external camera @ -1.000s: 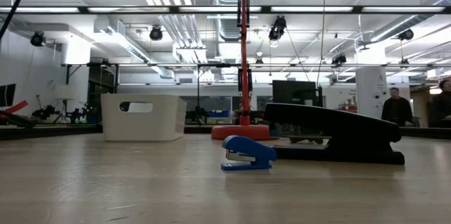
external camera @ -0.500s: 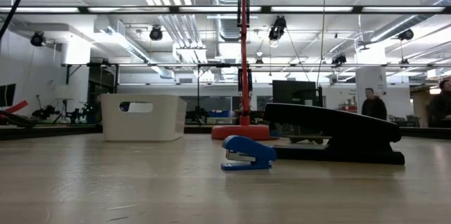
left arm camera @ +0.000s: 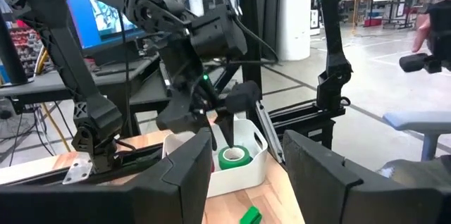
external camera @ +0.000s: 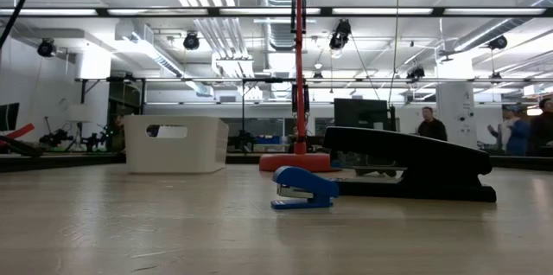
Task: Pick and place Stapler, Stapler remover, tape
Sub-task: Put the blue stapler into the top white bin
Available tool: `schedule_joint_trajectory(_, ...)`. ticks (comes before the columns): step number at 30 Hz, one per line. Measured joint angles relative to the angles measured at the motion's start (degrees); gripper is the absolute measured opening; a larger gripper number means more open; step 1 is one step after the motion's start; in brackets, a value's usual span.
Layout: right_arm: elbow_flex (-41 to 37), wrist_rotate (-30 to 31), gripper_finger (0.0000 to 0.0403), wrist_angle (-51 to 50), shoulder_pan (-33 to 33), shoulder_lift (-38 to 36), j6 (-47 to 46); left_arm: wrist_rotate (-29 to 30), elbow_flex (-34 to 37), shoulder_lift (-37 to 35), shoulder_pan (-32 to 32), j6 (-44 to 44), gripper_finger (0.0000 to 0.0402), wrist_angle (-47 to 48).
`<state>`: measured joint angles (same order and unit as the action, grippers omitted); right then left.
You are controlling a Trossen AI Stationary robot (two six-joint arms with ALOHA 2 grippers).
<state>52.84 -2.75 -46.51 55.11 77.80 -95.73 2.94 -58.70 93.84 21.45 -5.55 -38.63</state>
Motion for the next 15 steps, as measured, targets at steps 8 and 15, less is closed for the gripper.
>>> schedule_joint_trajectory(8,0.0,20.07,0.0138,0.22,-0.07,-3.54,10.63,-0.02,-0.02,-1.56,0.0,1.26,0.0179,5.97)
schedule_joint_trajectory(15,0.0,44.66,0.0129,3.39,-0.47,-4.57,27.28,-0.44,-0.02,-5.96,0.73,4.49,0.0179,15.49)
